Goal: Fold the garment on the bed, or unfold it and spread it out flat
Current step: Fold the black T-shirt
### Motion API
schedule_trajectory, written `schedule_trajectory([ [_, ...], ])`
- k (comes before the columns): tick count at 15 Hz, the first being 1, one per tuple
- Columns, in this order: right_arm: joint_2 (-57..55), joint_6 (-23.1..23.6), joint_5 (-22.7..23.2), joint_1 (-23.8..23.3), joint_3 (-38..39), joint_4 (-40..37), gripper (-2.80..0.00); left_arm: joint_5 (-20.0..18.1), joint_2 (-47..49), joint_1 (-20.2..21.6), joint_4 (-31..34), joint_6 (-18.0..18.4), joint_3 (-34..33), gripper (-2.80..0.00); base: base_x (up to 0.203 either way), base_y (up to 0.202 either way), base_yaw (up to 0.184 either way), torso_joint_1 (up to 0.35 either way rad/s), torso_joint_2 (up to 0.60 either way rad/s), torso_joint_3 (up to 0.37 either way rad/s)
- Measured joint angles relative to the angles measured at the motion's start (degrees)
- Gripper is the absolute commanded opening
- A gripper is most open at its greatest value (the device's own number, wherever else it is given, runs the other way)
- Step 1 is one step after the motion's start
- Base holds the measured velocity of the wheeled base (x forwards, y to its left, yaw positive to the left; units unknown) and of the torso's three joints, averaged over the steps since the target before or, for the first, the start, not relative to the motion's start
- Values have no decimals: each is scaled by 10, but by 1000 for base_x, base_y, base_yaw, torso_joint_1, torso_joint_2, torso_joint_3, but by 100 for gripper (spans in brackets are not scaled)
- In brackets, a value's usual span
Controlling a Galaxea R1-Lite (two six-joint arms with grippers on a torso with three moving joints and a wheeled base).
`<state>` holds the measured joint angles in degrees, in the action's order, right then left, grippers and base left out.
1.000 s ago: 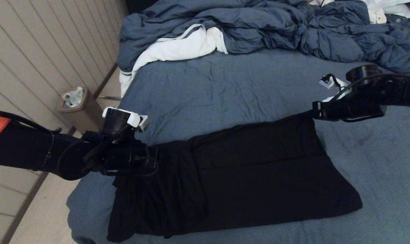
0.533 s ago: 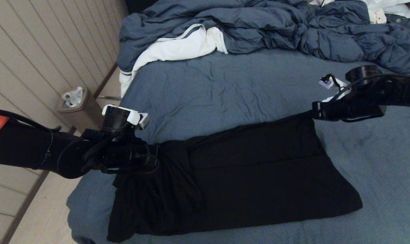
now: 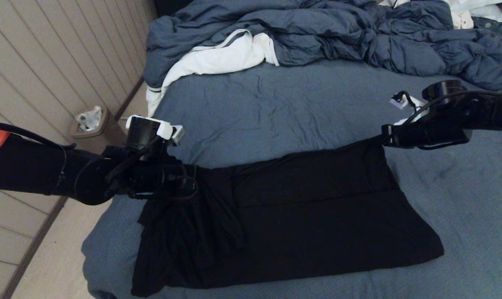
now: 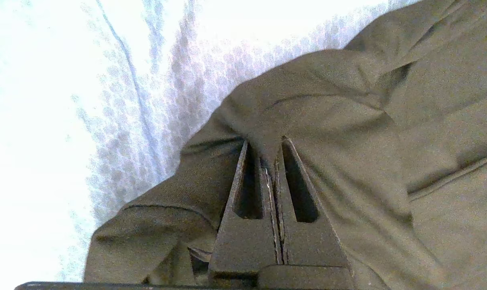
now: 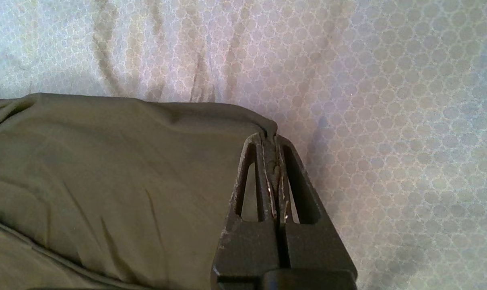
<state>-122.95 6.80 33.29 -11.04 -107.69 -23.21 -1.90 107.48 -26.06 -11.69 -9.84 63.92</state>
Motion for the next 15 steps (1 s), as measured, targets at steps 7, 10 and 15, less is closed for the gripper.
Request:
schedule_trajectory([
  [7, 1, 0, 0, -1, 0, 0, -280, 0, -17, -10, 15, -3, -39, 0, 0, 0, 0, 0, 0, 0],
  [10, 1, 0, 0, -1, -2, 0, -280, -1, -29, -19, 37, -7, -35, 0, 0, 0, 0, 0, 0, 0],
  [15, 1, 0, 0, -1, -3, 0, -280, 8, -70, -32, 72, -11, -36, 0, 0, 0, 0, 0, 0, 0],
])
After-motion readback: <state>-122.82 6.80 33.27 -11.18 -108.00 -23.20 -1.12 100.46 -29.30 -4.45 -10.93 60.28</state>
